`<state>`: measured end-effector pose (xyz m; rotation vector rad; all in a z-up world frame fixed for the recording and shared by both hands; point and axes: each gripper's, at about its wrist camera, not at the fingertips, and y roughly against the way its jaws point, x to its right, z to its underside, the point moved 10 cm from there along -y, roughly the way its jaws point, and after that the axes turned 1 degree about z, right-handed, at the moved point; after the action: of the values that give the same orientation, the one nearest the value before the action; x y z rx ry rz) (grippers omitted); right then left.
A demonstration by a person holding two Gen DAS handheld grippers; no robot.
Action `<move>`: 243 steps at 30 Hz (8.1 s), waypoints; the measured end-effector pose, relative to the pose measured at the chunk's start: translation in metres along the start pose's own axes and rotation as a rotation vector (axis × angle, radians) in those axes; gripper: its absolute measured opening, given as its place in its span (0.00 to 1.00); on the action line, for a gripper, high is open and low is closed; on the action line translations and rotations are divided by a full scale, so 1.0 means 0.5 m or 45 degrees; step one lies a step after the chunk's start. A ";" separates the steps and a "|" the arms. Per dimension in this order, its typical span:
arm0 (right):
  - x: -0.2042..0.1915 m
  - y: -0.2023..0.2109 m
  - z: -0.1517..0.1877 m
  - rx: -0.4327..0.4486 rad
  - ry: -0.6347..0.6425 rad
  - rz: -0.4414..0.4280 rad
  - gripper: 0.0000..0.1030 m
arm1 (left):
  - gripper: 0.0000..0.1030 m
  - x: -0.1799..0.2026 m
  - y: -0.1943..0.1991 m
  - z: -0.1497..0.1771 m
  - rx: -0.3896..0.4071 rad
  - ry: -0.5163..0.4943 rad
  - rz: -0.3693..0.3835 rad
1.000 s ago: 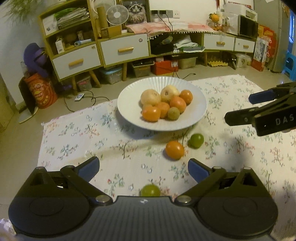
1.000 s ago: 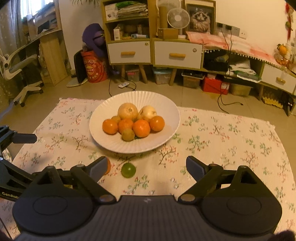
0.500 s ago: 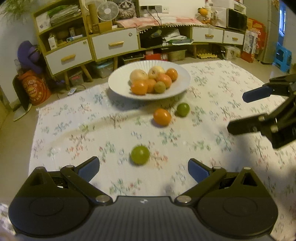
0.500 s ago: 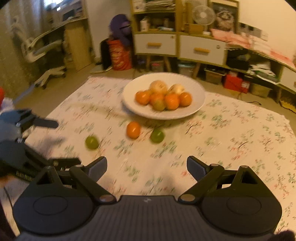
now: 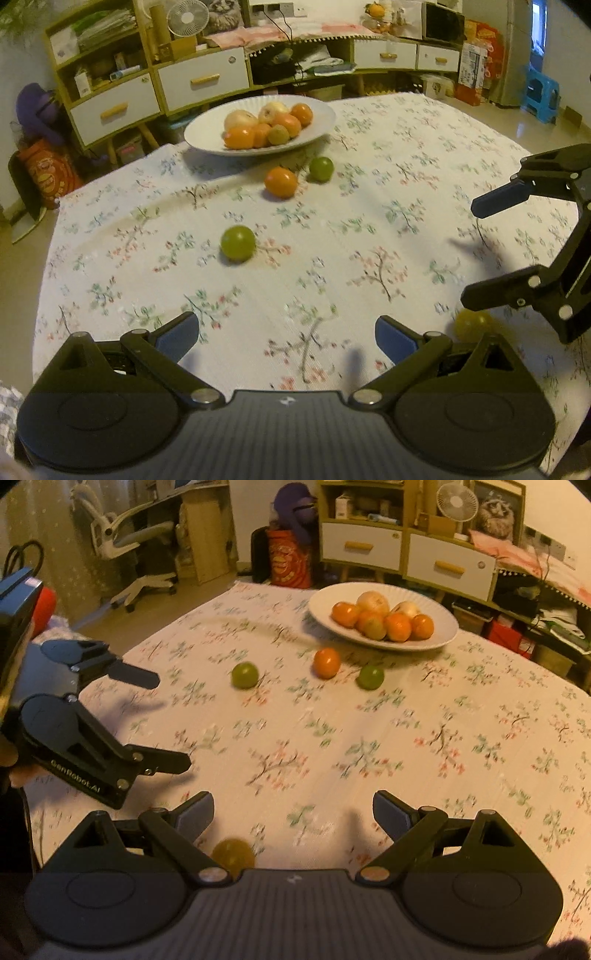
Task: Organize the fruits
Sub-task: 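Grasp a yellow-green round fruit with the right gripper, then grasp a green round fruit with the left gripper while the right gripper holds its fruit, then carry both held fruits over the white plate, then lower both fruits onto the plate and open both grippers, then withdraw both tools toward the last orange and green fruits on the cloth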
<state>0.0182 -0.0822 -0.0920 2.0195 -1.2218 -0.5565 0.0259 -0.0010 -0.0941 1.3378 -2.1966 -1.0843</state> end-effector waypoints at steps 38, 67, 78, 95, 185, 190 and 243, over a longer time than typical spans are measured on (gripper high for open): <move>-0.056 -0.002 0.047 -0.078 0.101 -0.143 0.25 | 0.89 0.012 -0.038 0.020 -0.054 -0.003 -0.029; 0.003 -0.069 -0.022 -0.032 0.013 -0.107 0.25 | 0.54 -0.078 -0.123 -0.074 0.049 0.253 -0.058; 0.018 -0.076 -0.026 -0.040 -0.008 -0.093 0.25 | 0.30 -0.075 -0.135 -0.097 0.052 0.269 -0.049; 0.031 -0.073 -0.047 -0.013 -0.035 -0.064 0.25 | 0.15 -0.079 -0.133 -0.099 0.047 0.301 -0.045; 0.283 -0.166 -0.288 0.191 -0.282 0.225 0.60 | 0.45 -0.089 -0.220 -0.327 0.153 0.293 0.044; 0.279 -0.142 -0.291 0.204 -0.279 0.241 0.68 | 0.54 -0.089 -0.193 -0.324 0.156 0.275 0.033; 0.244 -0.102 -0.155 0.112 -0.256 0.411 0.98 | 0.88 -0.082 -0.171 -0.169 0.072 0.358 -0.133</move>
<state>0.1562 -0.1478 -0.0796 1.8158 -1.6811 -0.5634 0.1507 -0.0243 -0.1004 1.5413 -1.9835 -0.8160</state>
